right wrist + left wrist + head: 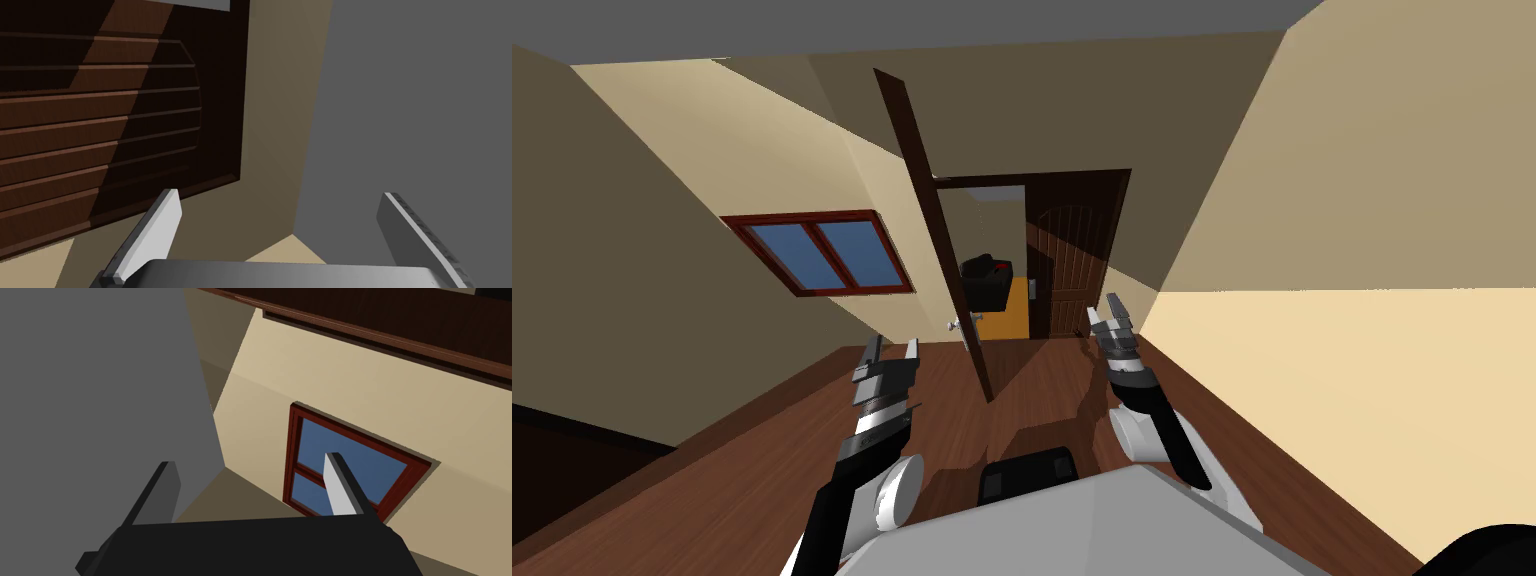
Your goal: Pull the door open
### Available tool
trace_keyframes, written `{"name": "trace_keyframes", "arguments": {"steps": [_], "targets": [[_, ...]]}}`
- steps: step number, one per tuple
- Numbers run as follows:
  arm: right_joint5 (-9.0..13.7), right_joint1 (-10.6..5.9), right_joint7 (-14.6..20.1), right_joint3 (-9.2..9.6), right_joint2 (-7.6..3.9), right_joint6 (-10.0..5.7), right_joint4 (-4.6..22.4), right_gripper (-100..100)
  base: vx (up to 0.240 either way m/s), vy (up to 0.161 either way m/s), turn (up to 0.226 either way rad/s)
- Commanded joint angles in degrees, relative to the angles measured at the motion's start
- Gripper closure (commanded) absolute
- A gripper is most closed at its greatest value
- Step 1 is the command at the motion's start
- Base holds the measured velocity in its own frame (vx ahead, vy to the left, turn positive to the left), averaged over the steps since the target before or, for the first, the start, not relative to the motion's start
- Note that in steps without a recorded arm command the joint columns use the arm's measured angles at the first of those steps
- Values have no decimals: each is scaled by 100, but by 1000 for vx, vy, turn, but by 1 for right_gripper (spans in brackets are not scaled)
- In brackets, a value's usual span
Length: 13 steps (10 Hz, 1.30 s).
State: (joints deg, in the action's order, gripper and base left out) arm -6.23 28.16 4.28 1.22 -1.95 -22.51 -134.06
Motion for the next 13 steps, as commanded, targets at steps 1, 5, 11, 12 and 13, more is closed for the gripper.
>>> {"name": "trace_keyframes", "arguments": {"steps": [1, 5, 11, 12, 13], "targets": [[94, -86, -39, -10, -45, -17, 176, -100, 22, 103, 10], [420, -386, -176, -44, -193, -76, 788, -100, 97, -24, 79], [899, -825, -377, -93, -401, -163, 1687, -100, 79, 5, 66], [899, -825, -377, -93, -401, -163, 1687, -100, 57, -13, 18], [999, -917, -419, -103, -444, -181, 1874, -100, 47, -14, 47]]}}
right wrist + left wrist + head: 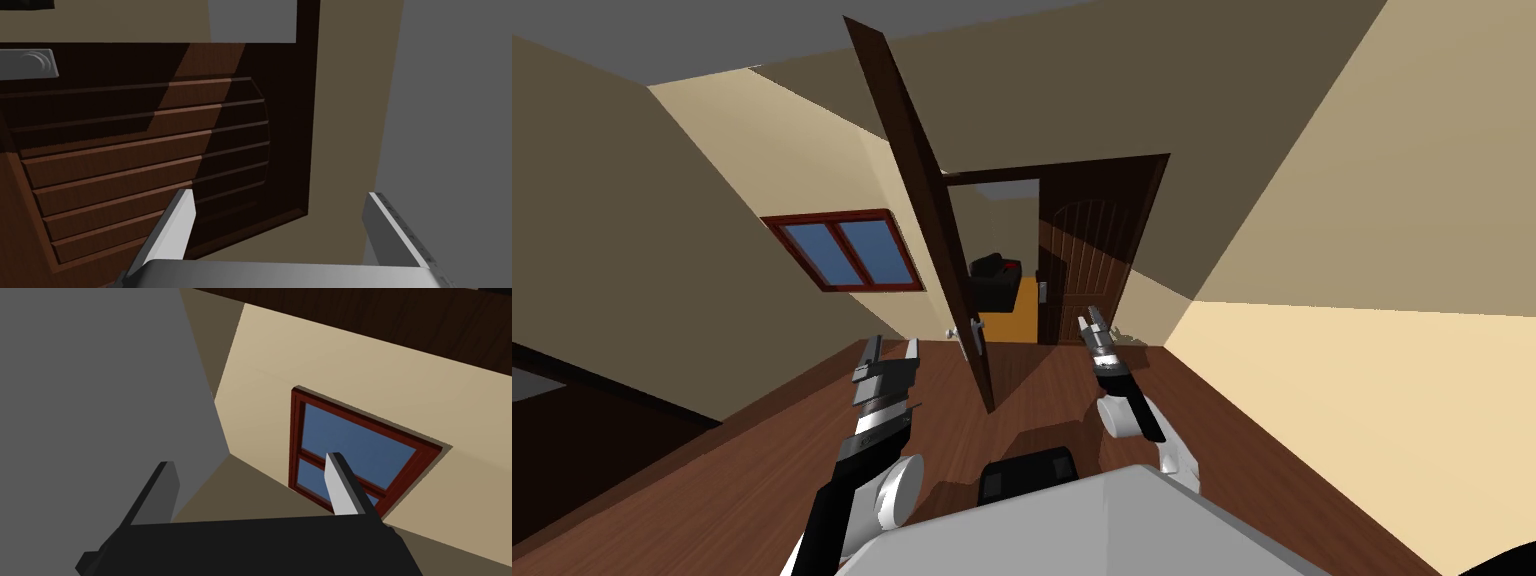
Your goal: Pull the door open
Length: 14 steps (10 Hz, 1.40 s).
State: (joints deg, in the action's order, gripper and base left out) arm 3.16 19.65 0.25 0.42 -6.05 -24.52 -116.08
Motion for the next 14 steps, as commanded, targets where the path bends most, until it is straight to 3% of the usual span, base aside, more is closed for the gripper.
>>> {"name": "trace_keyframes", "arguments": {"steps": [1, 6, 7, 9, 10, 13, 14], "targets": [[159, -157, -57, -34, -76, 2, 262, -100, 81, -6, 97], [688, -643, -279, -89, -299, -94, 1187, -100, 96, -1, 85], [688, -643, -279, -89, -299, -94, 1255, -100, 66, 0, 26], [915, -851, -374, -112, -393, -135, 1658, -100, 60, -6, 80], [915, -851, -374, -112, -393, -135, 1681, -100, 54, -6, 29], [1266, -1173, -522, -149, -539, -198, 2268, -100, 77, -7, 85], [1266, -1173, -522, -149, -539, -198, 2339, -100, 63, -9, 28]]}}
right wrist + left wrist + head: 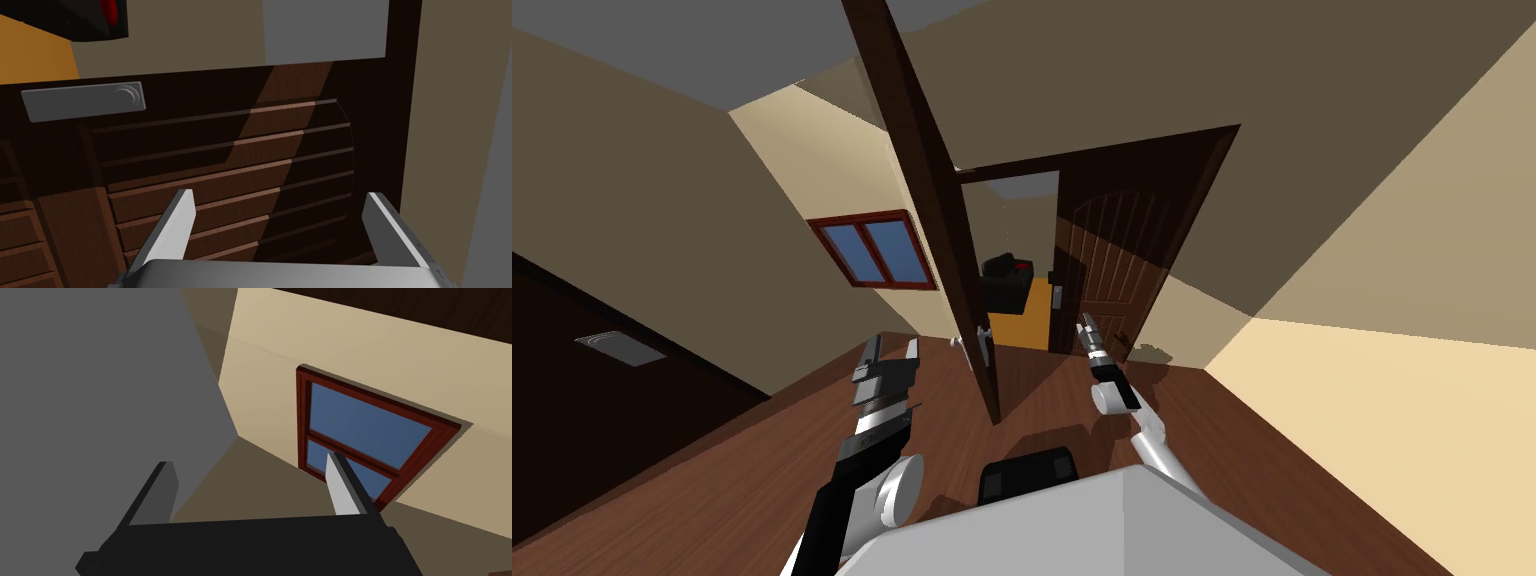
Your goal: Pull the door open
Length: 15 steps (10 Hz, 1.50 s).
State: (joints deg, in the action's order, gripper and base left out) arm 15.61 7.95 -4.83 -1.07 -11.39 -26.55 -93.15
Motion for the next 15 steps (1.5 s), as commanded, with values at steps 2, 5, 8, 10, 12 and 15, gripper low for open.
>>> {"name": "trace_keyframes", "arguments": {"steps": [2, 5, 8, 10, 12, 15], "targets": [[262, -225, -115, -25, -104, -39, 477, -100, 74, -11, 73], [502, -446, -216, -50, -203, -83, 950, -100, 73, -10, 66], [864, -777, -367, -87, -352, -149, 1534, -100, 91, -12, 105], [984, -888, -418, -100, -401, -170, 1848, -100, 59, -11, 39], [1218, -1103, -516, -124, -496, -213, 2219, -100, 85, -14, 103], [1452, -1317, -614, -148, -592, -255, 2729, -100, 71, -21, 59]]}}
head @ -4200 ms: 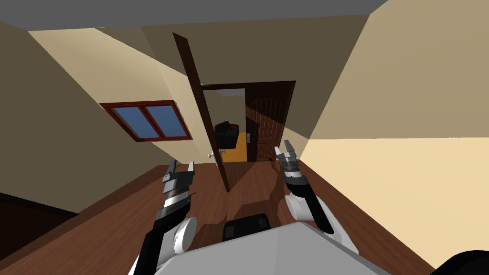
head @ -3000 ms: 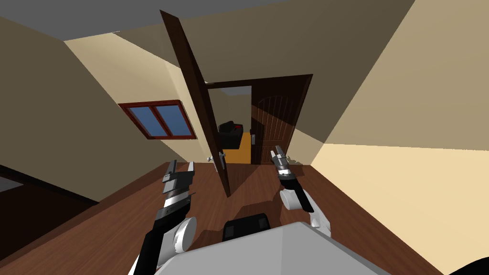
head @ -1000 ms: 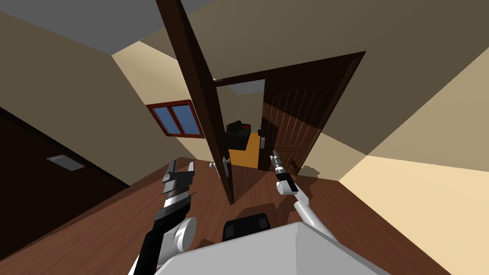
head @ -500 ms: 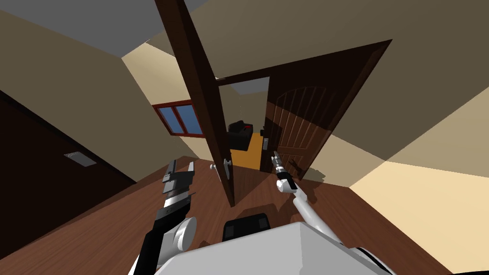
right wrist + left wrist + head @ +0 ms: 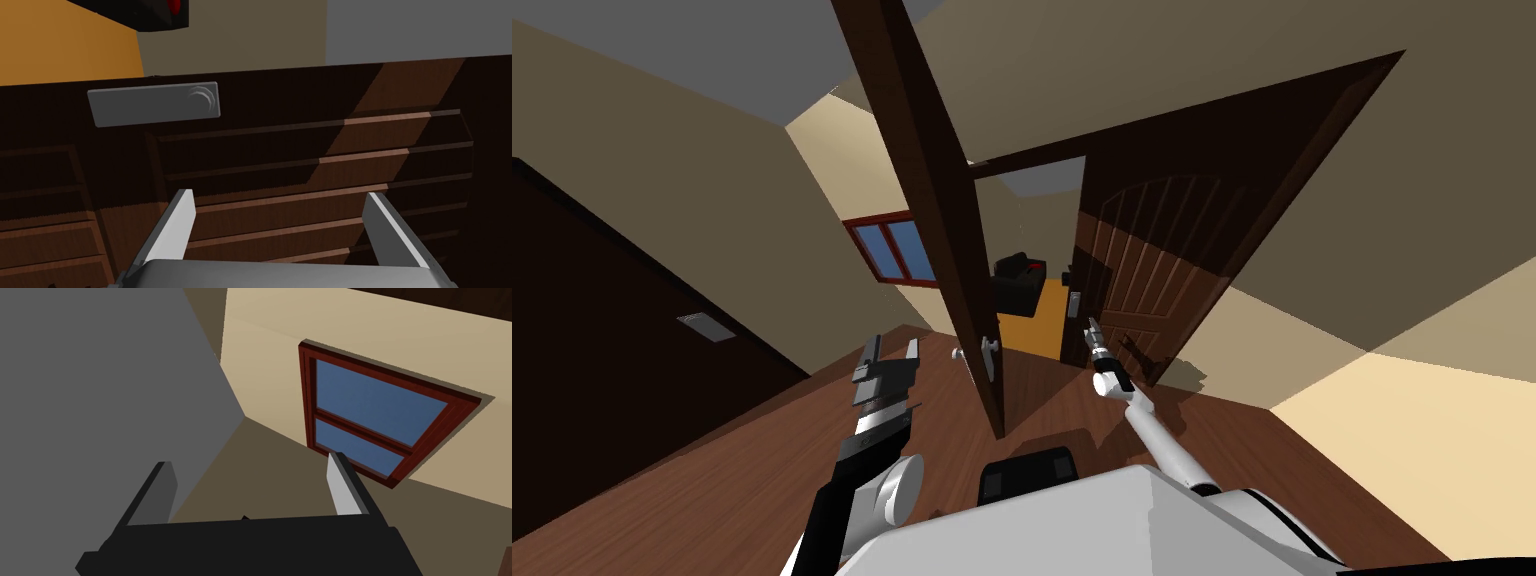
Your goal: Pull the door open
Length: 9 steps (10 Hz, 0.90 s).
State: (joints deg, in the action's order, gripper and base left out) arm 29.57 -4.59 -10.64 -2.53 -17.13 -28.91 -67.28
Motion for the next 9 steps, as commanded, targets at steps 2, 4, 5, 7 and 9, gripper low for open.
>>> {"name": "trace_keyframes", "arguments": {"steps": [2, 4, 5, 7, 9], "targets": [[167, -164, -80, -14, -62, -38, 351, -100, 65, -21, 69], [387, -366, -172, -36, -152, -78, 719, -100, 63, -14, 64], [387, -366, -172, -36, -152, -78, 764, -100, 56, -15, 42], [596, -558, -260, -58, -237, -116, 1116, -100, 73, -11, 70], [696, -649, -302, -68, -278, -134, 1344, -100, 54, -20, 40]]}}
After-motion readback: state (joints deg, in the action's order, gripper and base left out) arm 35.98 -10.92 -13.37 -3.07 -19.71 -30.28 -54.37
